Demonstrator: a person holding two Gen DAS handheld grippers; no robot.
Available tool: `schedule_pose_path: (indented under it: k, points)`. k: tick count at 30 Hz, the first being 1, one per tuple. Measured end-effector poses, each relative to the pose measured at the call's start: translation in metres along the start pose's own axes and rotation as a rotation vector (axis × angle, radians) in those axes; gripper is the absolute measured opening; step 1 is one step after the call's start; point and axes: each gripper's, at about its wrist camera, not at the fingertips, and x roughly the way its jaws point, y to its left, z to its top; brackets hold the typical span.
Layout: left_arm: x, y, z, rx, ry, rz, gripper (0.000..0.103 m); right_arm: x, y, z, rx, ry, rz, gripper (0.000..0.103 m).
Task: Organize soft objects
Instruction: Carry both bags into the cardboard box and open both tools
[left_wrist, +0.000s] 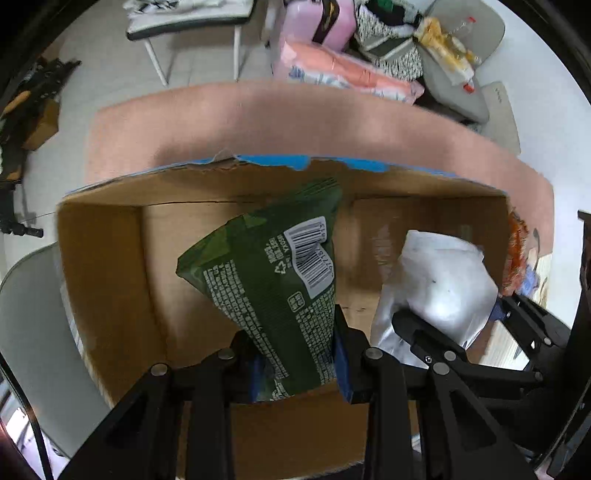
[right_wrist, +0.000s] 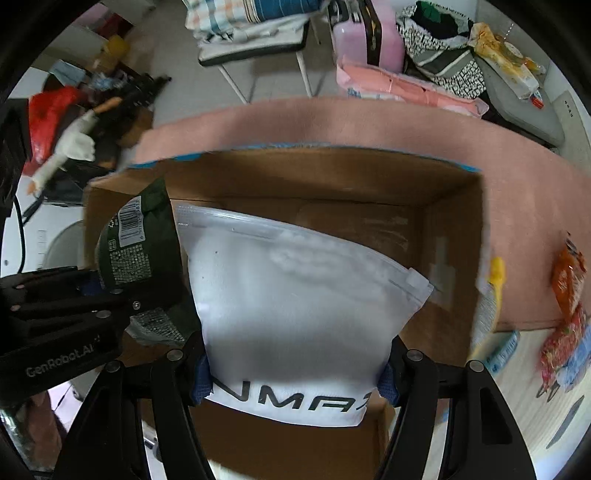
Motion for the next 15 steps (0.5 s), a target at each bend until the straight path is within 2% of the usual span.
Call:
schedule_pose_path:
  k: [4, 8, 10, 11, 12, 15]
  points:
    - [0.024, 0.005, 0.013, 0.02, 0.054, -0.029, 0.028, 0.025, -0.005, 0.01, -0.018, 0.037, -0.02, 0.07]
    - [0.032, 0.0, 0.019, 0.04, 0.071, -0.007, 0.03, 0.037, -0.008, 0.017, -0.029, 0.062, -0.028, 0.073]
    - [0.027, 0.002, 0.015, 0.025, 0.064, -0.017, 0.037, 0.038, -0.012, 0.019, -0.017, 0.07, -0.033, 0.076]
    - [0.024, 0.001, 0.013, 0.027, 0.059, -0.008, 0.046, 0.038, -0.014, 0.019, -0.01, 0.079, -0.035, 0.083]
    - [0.022, -0.001, 0.011, 0.029, 0.051, 0.001, 0.06, 0.035, -0.014, 0.018, -0.002, 0.077, -0.03, 0.091]
    - [0.011, -0.009, 0.005, 0.037, -0.003, 0.042, 0.082, 0.027, -0.016, 0.014, 0.004, 0.059, -0.044, 0.101]
